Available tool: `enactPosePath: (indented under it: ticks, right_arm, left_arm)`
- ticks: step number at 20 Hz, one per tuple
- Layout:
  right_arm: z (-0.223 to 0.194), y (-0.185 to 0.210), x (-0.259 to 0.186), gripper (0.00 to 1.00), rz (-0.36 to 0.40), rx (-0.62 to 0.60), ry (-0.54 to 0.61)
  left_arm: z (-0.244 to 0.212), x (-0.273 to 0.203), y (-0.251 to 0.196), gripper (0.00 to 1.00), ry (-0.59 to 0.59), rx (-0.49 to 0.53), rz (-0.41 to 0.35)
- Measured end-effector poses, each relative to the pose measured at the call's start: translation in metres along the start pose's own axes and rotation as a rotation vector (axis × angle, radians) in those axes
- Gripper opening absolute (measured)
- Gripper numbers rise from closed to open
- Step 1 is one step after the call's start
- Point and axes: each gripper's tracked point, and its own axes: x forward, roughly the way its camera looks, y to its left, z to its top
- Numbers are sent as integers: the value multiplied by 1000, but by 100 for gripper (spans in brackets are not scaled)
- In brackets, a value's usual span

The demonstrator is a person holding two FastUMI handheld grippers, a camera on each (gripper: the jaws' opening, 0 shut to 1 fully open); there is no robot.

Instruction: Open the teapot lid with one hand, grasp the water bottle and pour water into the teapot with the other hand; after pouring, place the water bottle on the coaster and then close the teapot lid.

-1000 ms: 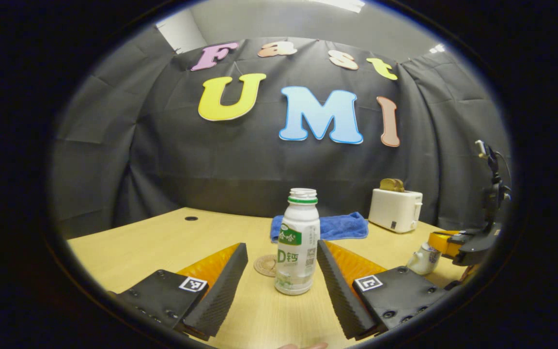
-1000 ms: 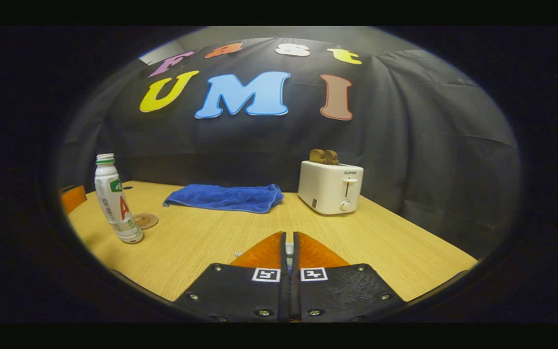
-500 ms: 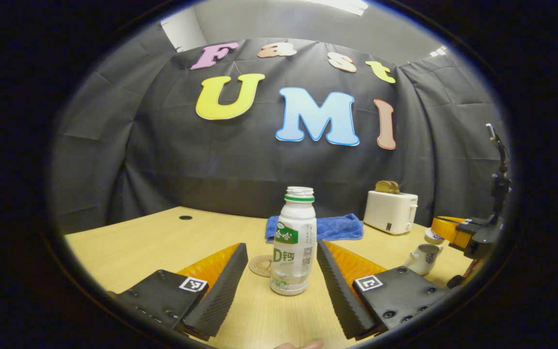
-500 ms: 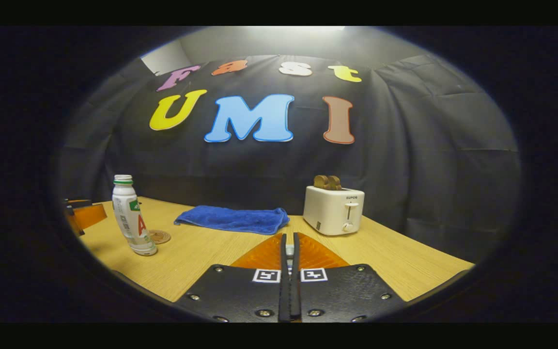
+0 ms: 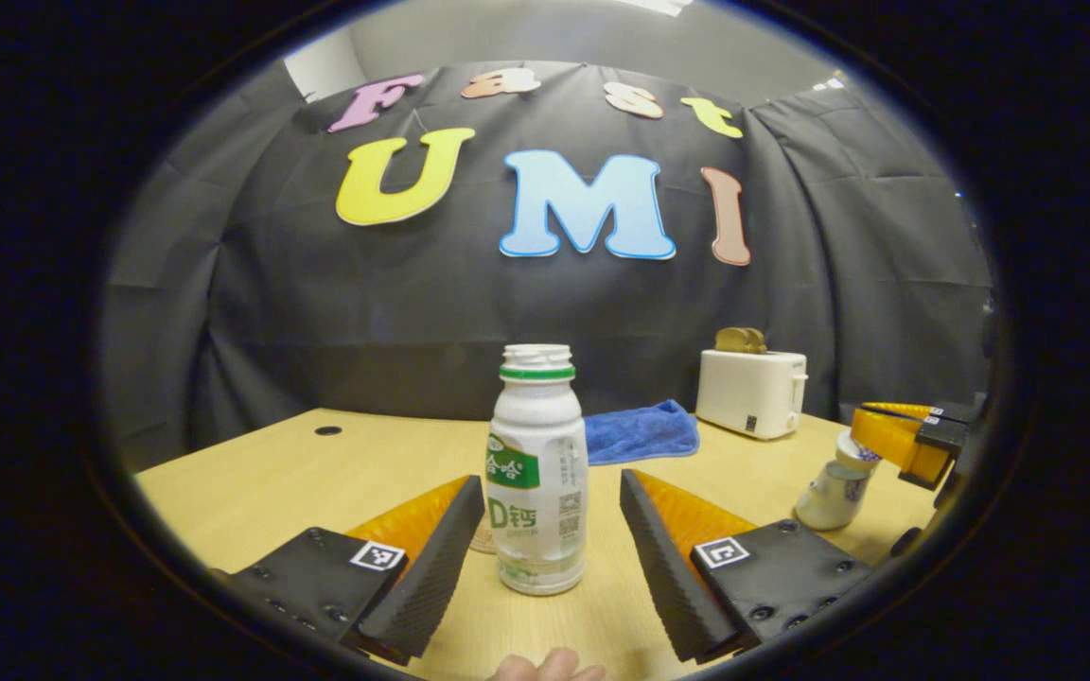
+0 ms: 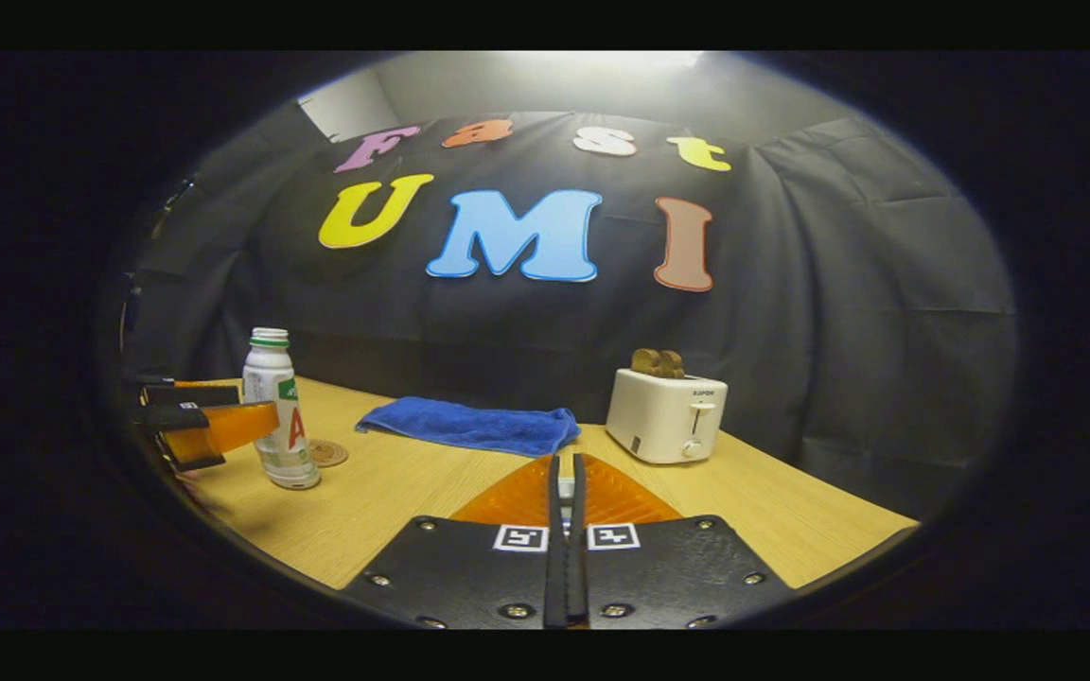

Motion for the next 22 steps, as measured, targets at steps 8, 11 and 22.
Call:
enactPosePath:
  ticks: [8,11,22]
  right_arm:
    - [-1,1,-1,1,5,12,-1]
    - [-3,2,0,1,11,23,8]
    - [-4,-2,-3,1,7,33,2]
  left_arm:
    - [-9,36,11,95,32,7,6]
    - [-12,45,13,99,34,-2,-19]
    - [-13,49,-13,75,44,11,-158]
